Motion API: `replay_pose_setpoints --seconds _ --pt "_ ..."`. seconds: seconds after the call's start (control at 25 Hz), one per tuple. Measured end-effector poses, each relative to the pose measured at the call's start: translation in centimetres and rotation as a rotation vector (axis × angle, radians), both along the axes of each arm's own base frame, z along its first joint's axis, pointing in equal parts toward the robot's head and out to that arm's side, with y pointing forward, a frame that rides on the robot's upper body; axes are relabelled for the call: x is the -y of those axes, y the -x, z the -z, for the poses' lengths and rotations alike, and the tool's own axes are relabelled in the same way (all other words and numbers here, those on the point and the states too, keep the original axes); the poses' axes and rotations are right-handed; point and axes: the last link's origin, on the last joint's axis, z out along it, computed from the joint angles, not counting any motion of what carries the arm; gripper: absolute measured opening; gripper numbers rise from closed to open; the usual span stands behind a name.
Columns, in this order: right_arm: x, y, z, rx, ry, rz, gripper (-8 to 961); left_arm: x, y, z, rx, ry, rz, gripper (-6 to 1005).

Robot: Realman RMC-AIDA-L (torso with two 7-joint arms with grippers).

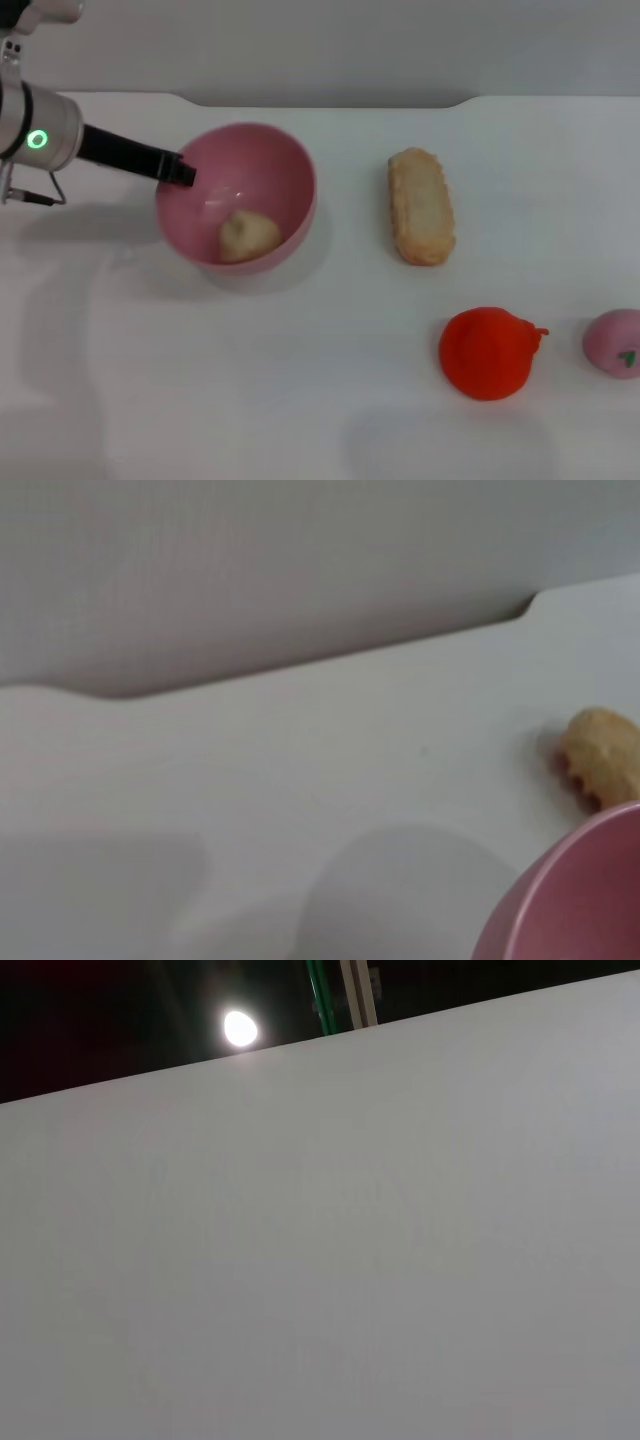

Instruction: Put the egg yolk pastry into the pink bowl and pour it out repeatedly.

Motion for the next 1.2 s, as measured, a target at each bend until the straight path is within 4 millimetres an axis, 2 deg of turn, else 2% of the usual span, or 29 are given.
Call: replay_pose_setpoints --seconds 0.28,1.2 --pt "-0.44 0.39 0.40 0.001 0.016 -0.010 593 0.56 0.94 -0.25 0.000 0.007 -0.024 42" --pt "-1.01 0.79 0.60 0.003 0.026 -0.023 592 0.27 0.21 0.61 0.007 -0.004 0.003 43"
